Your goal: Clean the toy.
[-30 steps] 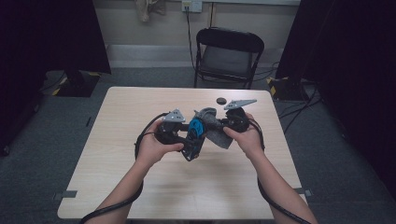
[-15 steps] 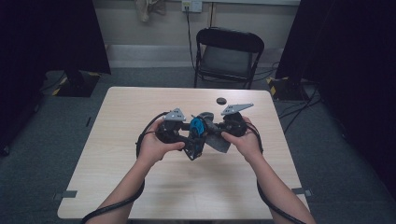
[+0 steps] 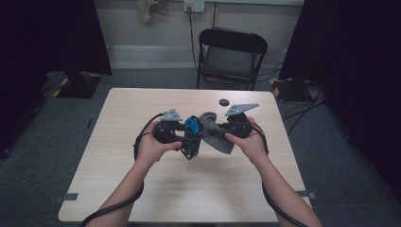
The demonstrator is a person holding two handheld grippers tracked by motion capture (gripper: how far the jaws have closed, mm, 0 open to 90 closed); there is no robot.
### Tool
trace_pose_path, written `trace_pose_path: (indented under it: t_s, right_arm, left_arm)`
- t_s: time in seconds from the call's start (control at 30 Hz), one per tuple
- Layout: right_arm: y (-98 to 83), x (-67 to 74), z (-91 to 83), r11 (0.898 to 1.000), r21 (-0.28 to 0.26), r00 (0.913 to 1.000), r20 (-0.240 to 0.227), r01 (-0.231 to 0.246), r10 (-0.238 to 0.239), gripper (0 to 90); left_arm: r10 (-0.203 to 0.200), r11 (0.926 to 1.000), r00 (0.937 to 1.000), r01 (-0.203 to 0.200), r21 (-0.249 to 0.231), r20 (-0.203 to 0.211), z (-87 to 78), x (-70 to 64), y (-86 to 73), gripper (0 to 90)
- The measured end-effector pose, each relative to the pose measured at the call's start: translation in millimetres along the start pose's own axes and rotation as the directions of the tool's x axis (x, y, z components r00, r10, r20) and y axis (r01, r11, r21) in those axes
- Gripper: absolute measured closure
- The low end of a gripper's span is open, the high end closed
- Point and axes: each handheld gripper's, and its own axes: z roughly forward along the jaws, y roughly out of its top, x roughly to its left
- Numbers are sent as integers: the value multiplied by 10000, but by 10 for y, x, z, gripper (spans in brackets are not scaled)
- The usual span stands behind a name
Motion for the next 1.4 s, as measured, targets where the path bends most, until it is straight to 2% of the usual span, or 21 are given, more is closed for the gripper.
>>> trace_pose_path:
  t_s: [0.27, 0.33, 0.57, 0.63, 0.7, 0.83, 0.93, 1.0, 1.1, 1.2, 1.27, 1.4]
  right_arm:
    - [-142, 41, 182, 9982, 608, 9998, -208, 8, 4, 725]
    - [-183, 65, 230, 9962, 858, 9997, -219, 121, -102, 725]
    - [-335, 118, 365, 9923, 1240, 9992, -398, 70, -21, 725]
    - [-344, 116, 367, 9924, 1227, 9992, -399, 59, -10, 725]
    - [-338, 89, 330, 9925, 1223, 9998, -181, 35, -13, 725]
    - [-256, -1, 170, 9974, 702, 9998, 102, -183, 177, 725]
    - [-199, -22, 97, 9984, 533, 9997, 195, -169, 159, 725]
    - [-89, -40, -19, 9997, 185, 9993, 354, -133, 127, 725]
    - [-15, -44, -71, 9999, -72, 9993, 344, -124, 127, 725]
    - [18, -10, -50, 10000, -55, 9998, 220, -32, 34, 725]
    - [17, 31, -6, 10000, 68, 10000, 88, 46, -47, 725]
    - [-21, 69, 86, 9996, 272, 9999, -71, 87, -85, 725]
  left_arm:
    - [220, 9996, 9997, -219, -197, 47, -19, -52, 69, 246]
    - [226, 9993, 9997, -225, -285, 54, -25, -53, 83, 246]
    - [187, 9994, 9998, -185, -293, 82, -28, -61, 74, 246]
    - [175, 9995, 9998, -173, -258, 90, -27, -55, 55, 246]
    - [121, 9997, 9998, -119, -226, 126, -30, -51, 21, 246]
    - [104, 9997, 9999, -102, -199, 101, -32, -48, -11, 246]
    - [40, 10000, 10000, -40, -73, -31, -23, -15, -42, 246]
    - [1, 10000, 10000, -1, 35, -65, -8, 6, -67, 246]
    - [-7, 9999, 9999, 8, 114, -110, 11, 17, -88, 246]
    - [35, 9998, 9996, -30, 191, -266, 32, 35, -104, 246]
    - [-55, 9998, 9996, 61, 204, -273, 46, 45, -118, 246]
    - [9, 9998, 9998, -5, 199, -174, 43, 36, -128, 246]
